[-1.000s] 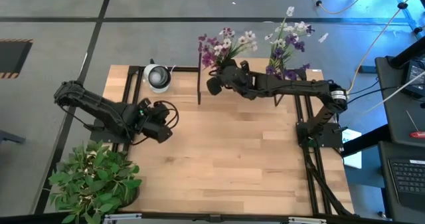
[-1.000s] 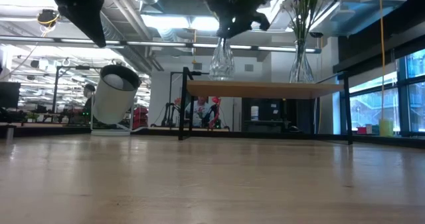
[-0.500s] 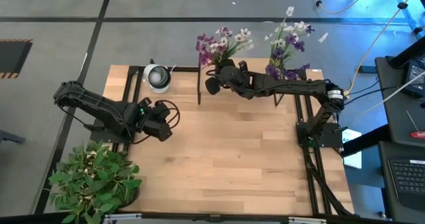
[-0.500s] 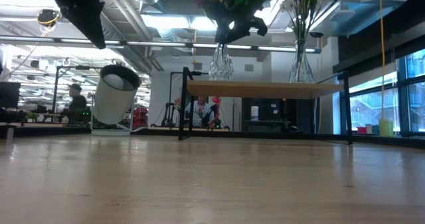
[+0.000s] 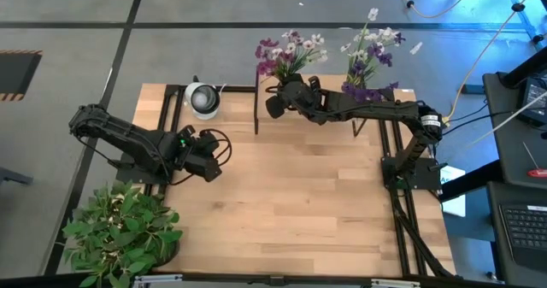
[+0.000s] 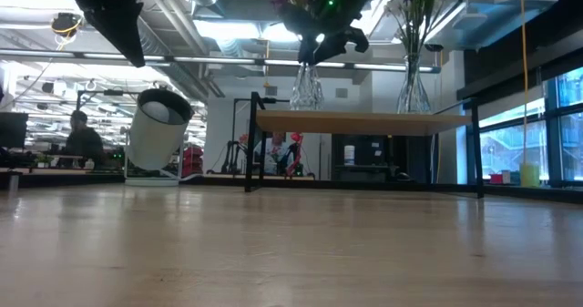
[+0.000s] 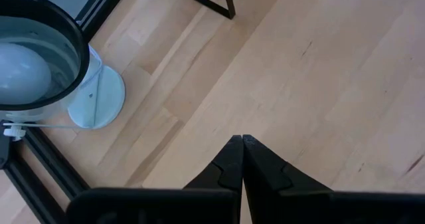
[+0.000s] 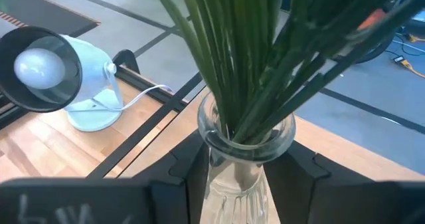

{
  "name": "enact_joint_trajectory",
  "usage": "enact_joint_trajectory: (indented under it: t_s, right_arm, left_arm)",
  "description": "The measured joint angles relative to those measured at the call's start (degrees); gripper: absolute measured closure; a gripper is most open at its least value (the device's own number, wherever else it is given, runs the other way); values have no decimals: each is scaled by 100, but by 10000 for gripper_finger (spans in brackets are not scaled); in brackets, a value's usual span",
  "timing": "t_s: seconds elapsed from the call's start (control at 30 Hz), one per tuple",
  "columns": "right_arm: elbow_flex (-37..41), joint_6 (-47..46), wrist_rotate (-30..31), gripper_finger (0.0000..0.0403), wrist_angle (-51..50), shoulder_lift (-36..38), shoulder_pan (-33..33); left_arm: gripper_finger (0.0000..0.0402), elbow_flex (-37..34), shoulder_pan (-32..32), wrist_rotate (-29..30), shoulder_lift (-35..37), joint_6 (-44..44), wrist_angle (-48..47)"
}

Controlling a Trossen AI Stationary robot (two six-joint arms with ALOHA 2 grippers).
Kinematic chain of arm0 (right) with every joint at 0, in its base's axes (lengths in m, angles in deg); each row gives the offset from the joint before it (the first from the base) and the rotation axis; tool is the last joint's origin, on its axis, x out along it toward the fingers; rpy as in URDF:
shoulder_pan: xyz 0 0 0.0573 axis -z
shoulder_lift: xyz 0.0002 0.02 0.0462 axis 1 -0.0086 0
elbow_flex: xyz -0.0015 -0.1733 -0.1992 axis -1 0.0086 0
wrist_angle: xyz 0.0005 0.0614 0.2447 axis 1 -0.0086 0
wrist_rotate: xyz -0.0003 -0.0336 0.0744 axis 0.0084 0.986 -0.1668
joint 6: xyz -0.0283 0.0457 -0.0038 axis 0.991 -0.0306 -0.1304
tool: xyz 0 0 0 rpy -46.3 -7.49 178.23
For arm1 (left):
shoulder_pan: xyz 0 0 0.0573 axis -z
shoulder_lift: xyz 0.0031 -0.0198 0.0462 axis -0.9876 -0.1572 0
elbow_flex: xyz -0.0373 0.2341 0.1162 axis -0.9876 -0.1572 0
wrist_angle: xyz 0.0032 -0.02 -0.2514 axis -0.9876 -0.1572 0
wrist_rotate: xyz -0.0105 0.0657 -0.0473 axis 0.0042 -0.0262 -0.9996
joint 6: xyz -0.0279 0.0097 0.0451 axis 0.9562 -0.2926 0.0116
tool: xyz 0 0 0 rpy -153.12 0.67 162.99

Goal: Pick and place flowers into a vace then onto a shelf
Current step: Put the transparent vase on the shelf

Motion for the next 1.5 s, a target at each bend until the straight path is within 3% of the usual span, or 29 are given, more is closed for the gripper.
enact_joint_trajectory:
  t_s: [0.57,1.17,1.5]
  right_arm:
    - [3,220,89,259,75,0,71]
    - [4,334,-64,90,169,0,69]
    - [4,270,-52,68,148,0,-102]
  left_arm:
    - [398,1,0,19,-2,-2,-2]
    - [398,1,0,0,-1,-3,-2]
    - [398,1,0,-16,0,-2,-4]
